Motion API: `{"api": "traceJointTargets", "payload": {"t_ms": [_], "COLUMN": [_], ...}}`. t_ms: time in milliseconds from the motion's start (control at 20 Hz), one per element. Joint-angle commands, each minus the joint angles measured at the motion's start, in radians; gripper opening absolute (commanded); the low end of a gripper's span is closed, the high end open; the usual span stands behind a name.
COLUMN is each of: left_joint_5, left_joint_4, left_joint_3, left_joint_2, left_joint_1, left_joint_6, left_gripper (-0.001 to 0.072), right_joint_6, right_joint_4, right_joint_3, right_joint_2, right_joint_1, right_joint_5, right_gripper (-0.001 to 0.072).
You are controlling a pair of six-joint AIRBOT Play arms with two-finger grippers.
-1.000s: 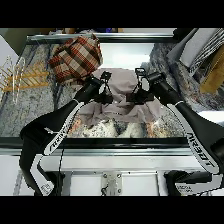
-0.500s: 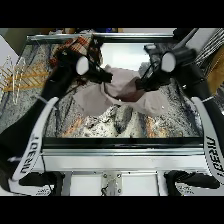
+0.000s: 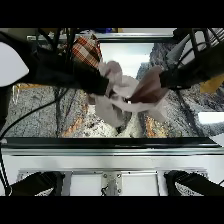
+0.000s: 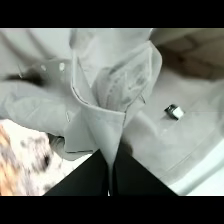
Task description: Fold the clothes and pants, and hang the long-sleeved shirts on hangers.
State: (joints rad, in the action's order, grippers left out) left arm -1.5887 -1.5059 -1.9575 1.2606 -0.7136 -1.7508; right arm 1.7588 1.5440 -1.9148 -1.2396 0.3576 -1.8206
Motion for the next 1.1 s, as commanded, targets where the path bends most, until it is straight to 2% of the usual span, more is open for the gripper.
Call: {"api": "traceJointTargets", "payload": {"t_ms": [0,200,300,350,500,700,950,1000,1050], "left_joint_5": [-0.101,0.113,0.264,0.291,0.29,0.363,0.412,0.412,0.417], "left_joint_4": [0.005,-0.014,0.038,0.079,0.127,0.13,0.139,0.138,0.138], "left_joint_3": [0.157,0.544,0.663,0.699,0.826,1.012,1.067,1.067,1.067], "left_joint_2": [-0.068,-0.23,-0.266,-0.266,-0.297,-0.402,-0.474,-0.482,-0.491], "left_joint_1": [-0.059,-0.01,0.07,0.1,0.111,0.066,0.063,0.063,0.063], "left_joint_6": [-0.066,-0.229,-0.243,-0.243,-0.257,-0.357,-0.362,-0.361,-0.359], "left_gripper": [0.0014,0.0014,0.0014,0.0014,0.0014,0.0014,0.0015,0.0067,0.0397], "right_joint_6": [0.105,0.193,0.195,0.195,0.195,0.233,0.247,0.247,0.247], "right_joint_4": [-0.029,0.006,0.008,0.008,0.008,0.009,0.008,0.007,0.005], "right_joint_3": [0.197,0.382,0.397,0.397,0.408,0.457,0.48,0.48,0.48], "right_joint_2": [0.15,0.24,0.22,0.2,0.15,0.146,0.147,0.146,0.146], "right_joint_1": [0.038,0.111,0.113,0.113,0.129,0.193,0.207,0.207,0.207], "right_joint_5": [-0.021,-0.007,0.081,0.114,0.105,0.146,0.153,0.152,0.152], "right_gripper": [0.0013,0.0013,0.0013,0.0013,0.0013,0.0013,0.0014,0.0014,0.0014]}}
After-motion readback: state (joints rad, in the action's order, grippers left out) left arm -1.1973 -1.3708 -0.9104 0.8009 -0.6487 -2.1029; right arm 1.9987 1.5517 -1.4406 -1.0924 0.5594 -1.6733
